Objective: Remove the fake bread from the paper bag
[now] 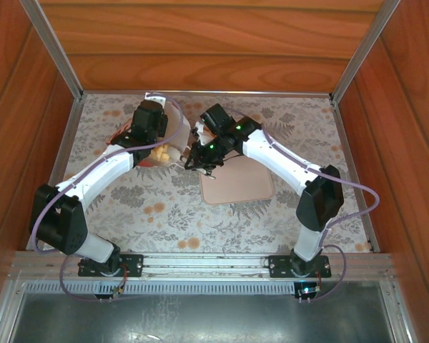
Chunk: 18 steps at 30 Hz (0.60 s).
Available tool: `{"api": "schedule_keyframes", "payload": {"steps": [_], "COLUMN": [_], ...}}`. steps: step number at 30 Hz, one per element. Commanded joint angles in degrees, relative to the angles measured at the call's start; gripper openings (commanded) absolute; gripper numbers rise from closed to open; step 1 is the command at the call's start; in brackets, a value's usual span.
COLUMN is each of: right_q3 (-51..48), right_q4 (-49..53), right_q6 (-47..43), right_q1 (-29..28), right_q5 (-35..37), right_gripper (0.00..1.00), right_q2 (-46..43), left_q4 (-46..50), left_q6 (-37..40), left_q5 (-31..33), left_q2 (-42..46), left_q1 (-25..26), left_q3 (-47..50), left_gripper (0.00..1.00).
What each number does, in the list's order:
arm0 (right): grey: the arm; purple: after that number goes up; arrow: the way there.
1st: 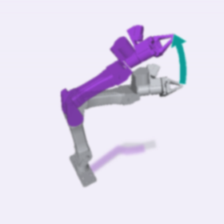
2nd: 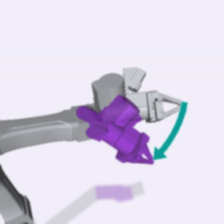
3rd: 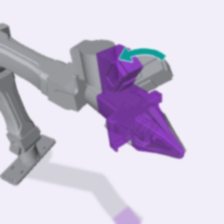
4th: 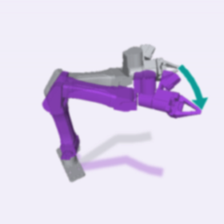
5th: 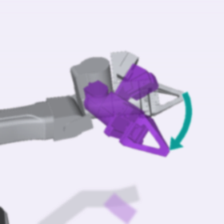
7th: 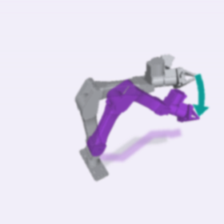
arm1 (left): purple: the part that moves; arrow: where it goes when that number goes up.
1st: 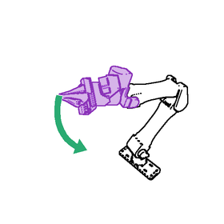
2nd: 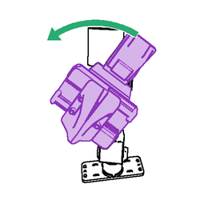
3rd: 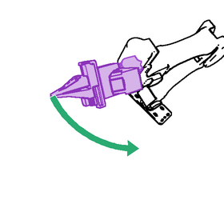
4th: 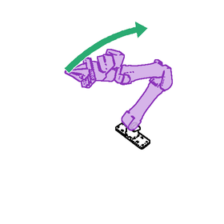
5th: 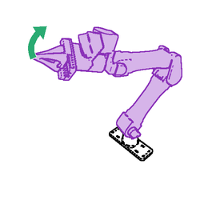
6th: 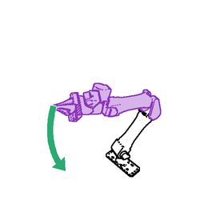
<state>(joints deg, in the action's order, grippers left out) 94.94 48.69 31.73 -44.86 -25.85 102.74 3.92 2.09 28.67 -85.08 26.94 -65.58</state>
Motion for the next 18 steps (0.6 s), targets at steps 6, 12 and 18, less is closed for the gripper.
{"api": "schedule_keyframes", "payload": {"steps": [6, 12, 18], "right_q3": [-1.2, 2.7, 8.4], "right_q4": [0.6, -0.7, 1.1], "right_q6": [0.3, 0.1, -0.9], "right_q1": [1.7, 1.8, 1.8], "right_q5": [4.3, 3.1, 4.0], "right_gripper": [0.0, 0.0, 0.0], "right_q2": [-2.7, 1.3, 4.8], "left_q4": [-0.5, -0.6, -0.7], "left_q6": [-0.9, -1.1, -1.4], "left_q5": [0.9, -1.9, -2.6], "left_q2": [0.8, 0.9, 0.7], "left_q1": [-0.6, -0.6, -0.4], "left_q3": [1.3, 1.7, 1.7], "left_gripper": [0.0, 0.0, 0.0]}}
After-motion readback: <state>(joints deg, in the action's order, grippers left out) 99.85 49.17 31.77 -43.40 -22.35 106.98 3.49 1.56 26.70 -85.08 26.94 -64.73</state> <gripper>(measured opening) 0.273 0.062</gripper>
